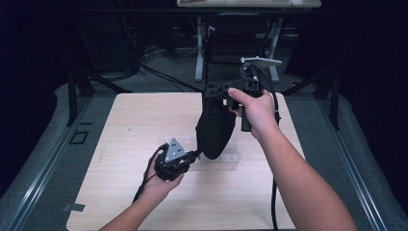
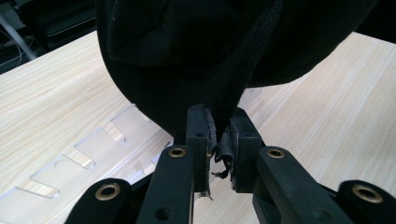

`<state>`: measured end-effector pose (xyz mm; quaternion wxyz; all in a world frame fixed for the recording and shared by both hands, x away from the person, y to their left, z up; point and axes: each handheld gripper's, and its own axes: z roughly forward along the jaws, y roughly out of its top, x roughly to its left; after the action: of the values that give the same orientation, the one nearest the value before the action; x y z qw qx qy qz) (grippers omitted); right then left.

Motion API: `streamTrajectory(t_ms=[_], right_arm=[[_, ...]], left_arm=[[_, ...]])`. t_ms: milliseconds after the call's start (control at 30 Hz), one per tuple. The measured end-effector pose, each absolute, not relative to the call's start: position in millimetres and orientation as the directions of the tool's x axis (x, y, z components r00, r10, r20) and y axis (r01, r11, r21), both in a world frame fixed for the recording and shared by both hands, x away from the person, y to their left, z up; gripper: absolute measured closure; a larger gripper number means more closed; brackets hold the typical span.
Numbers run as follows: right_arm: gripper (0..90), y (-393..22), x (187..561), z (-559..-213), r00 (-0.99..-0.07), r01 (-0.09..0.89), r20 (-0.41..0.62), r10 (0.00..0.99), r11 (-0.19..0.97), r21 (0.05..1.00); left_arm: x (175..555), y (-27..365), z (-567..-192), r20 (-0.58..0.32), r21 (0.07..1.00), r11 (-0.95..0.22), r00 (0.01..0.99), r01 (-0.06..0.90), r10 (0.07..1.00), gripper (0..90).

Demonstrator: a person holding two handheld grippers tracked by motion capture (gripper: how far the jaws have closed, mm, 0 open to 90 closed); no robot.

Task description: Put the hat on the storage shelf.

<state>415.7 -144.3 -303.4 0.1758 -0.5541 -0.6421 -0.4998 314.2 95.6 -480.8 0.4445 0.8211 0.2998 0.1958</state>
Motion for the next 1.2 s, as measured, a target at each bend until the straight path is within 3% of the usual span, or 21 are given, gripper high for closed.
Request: streamTrajectory(t_ms=[767,1000,1200], right_arm=[[78.3,-188,404,-297,-0.306,0.867,0.768,0.563,-0.170,0.469],[77.9,-199,402,-300,-0.293,0.861,0.761,0.579,-0.185,0.473],[76.1,-205,398,-303,-0.302,0.851,0.730,0.612,-0.172,0.497]], left_arm=[[314,116,-499,0.057,0.825,-0.438,0.718,0.357,0.693,84.5],[315,123,-519,0.000,0.812,-0.412,0.705,0.414,0.709,83.8],[314,127,-521,0.023,0.803,-0.433,0.704,0.409,0.709,80.4]])
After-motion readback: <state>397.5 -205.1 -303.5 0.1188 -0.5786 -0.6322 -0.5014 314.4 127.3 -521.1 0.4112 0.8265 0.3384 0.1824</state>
